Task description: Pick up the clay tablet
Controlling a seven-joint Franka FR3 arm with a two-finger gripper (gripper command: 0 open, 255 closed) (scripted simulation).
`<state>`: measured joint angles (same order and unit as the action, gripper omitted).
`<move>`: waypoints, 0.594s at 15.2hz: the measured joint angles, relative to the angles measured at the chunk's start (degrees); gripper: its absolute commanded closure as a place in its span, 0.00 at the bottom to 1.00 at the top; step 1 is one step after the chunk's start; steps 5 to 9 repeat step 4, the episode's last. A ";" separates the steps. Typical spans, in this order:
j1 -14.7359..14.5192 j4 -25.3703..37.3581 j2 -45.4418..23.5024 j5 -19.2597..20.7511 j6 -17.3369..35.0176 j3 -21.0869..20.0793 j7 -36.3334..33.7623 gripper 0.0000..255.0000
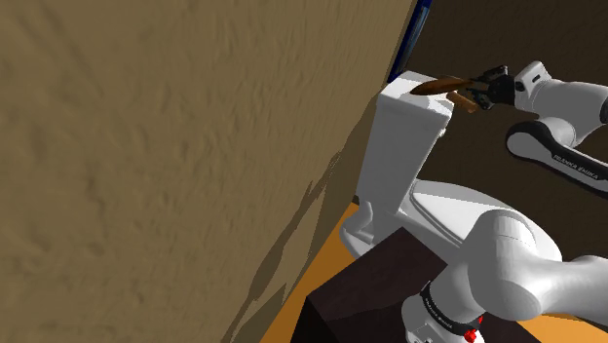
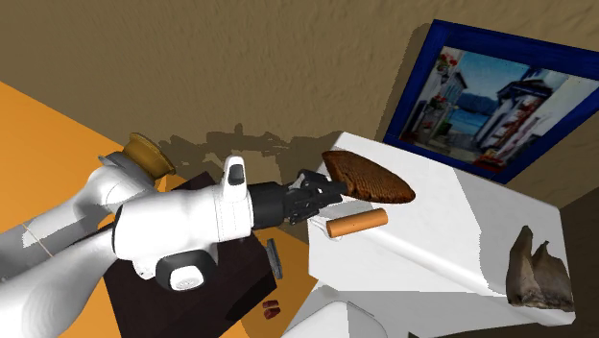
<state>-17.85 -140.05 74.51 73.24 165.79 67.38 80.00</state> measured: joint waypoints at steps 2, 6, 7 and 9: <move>-0.52 0.85 0.00 -1.12 -1.12 -1.24 0.19 1.00; -0.87 1.48 0.02 -2.01 -2.04 -2.27 0.35 1.00; -0.87 1.48 0.02 -2.01 -2.04 -2.27 0.35 1.00; -0.87 1.48 0.02 -2.01 -2.04 -2.27 0.35 1.00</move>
